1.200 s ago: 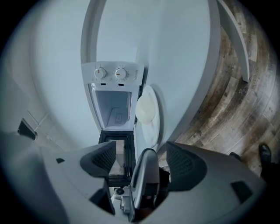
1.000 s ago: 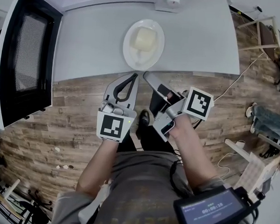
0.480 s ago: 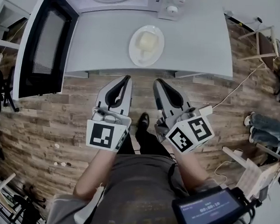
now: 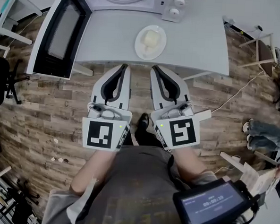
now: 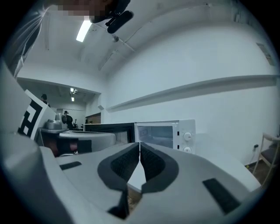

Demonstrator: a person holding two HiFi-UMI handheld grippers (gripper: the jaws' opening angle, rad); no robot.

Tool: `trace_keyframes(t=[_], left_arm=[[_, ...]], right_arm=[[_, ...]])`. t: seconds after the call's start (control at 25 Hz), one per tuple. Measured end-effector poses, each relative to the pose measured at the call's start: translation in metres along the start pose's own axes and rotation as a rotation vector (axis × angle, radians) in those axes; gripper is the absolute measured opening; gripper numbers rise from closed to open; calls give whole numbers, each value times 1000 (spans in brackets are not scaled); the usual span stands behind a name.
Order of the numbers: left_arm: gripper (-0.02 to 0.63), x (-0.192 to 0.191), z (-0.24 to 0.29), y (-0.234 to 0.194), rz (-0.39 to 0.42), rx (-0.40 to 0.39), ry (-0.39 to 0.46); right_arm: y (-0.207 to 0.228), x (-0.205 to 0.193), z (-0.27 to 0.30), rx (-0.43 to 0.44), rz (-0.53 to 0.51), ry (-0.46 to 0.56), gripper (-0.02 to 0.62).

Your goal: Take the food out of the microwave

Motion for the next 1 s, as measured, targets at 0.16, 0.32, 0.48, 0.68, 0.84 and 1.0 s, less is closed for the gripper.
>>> trace_keyframes(t=[0.16,0.32,0.48,0.68,0.84,1.0], left_arm=[[8,8,0,-1,14,22,36],[8,13,0,2,29,38,60],[8,15,1,0,31,49,63],[8,19,2,-4,38,61,65],[8,20,3,-5,42,61,61],[8,20,2,-7,46,63,57]], right_arm=[[-2,9,6,1,-23,37,9],[2,13,6,0,-37,42,8],[4,17,6,-7,-49,53,6],[3,18,8,-10,-40,54,6],[3,20,9,-9,-40,67,6],[2,21,10,-6,-42,71,6]])
Point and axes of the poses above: the fingertips, and each gripper's own axes: z forward along the fingers, y to its right, x out of its top, the point moved 8 cm from there along -z, backward along the fingers, and after that the axes turned 10 degrees about x, right-handed, at the moved point
